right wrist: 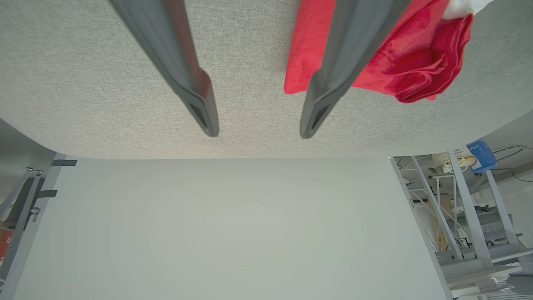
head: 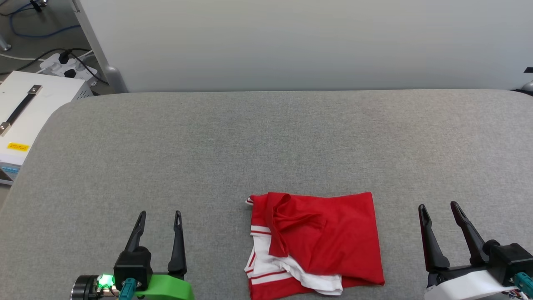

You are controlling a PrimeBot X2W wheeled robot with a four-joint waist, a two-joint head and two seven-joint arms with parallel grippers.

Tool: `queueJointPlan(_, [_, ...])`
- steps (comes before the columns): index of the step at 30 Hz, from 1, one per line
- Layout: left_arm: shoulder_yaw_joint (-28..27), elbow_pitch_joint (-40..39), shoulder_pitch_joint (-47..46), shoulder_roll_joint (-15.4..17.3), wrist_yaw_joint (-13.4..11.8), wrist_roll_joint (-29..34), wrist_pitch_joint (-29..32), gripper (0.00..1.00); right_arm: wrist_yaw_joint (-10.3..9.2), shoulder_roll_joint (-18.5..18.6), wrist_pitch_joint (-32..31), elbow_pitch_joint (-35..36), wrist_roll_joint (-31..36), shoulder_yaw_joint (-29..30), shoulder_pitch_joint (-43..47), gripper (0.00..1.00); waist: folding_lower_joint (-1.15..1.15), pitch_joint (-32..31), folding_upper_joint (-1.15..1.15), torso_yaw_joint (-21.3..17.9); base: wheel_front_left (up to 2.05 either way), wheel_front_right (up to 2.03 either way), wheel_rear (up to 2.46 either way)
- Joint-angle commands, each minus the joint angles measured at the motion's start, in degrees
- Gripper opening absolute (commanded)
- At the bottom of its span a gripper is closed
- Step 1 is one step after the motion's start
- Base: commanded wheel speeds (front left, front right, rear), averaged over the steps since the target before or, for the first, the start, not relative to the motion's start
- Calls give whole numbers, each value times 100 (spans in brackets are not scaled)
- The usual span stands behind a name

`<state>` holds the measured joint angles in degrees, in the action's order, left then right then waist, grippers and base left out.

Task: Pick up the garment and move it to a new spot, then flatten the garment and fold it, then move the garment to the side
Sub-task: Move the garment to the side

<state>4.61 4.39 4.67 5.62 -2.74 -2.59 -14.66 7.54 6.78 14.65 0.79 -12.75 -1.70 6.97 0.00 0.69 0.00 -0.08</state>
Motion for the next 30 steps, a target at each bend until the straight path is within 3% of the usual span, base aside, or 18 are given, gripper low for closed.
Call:
queueJointPlan(1, [-18,12,52,2,23,-39,-34,100,-5,12,34,-25,34,9,19,100,0,11,0,17,0,0,0])
queueJointPlan(7, [-26,29,-46,6,61,-33,-34,100,-5,236,34,264,168,128,-413,100,0,96,0,98,0,0,0])
queueJointPlan(13, [10,68,-184,-15,81,-15,-34,100,-5,812,-7,426,68,-49,-1144,100,0,170,0,205,0,0,0])
queueJointPlan(17, [37,89,-243,-33,92,-9,-34,100,-5,1512,-1126,88,-362,-628,-1678,100,0,245,0,262,0,0,0])
queueJointPlan(23, [47,98,-397,-55,102,-3,-34,100,-5,2211,-3427,-196,-1868,-1345,-2158,100,0,426,0,338,0,0,0])
queueJointPlan(27, [84,86,-488,-84,107,1,-34,100,-5,2458,-4535,-316,-2812,-1616,-2126,100,0,573,0,403,0,0,0])
queueJointPlan(30, [128,94,-589,-102,132,9,-34,100,-5,2493,-4978,-376,-3276,-1727,-2100,100,0,709,0,480,0,0,0])
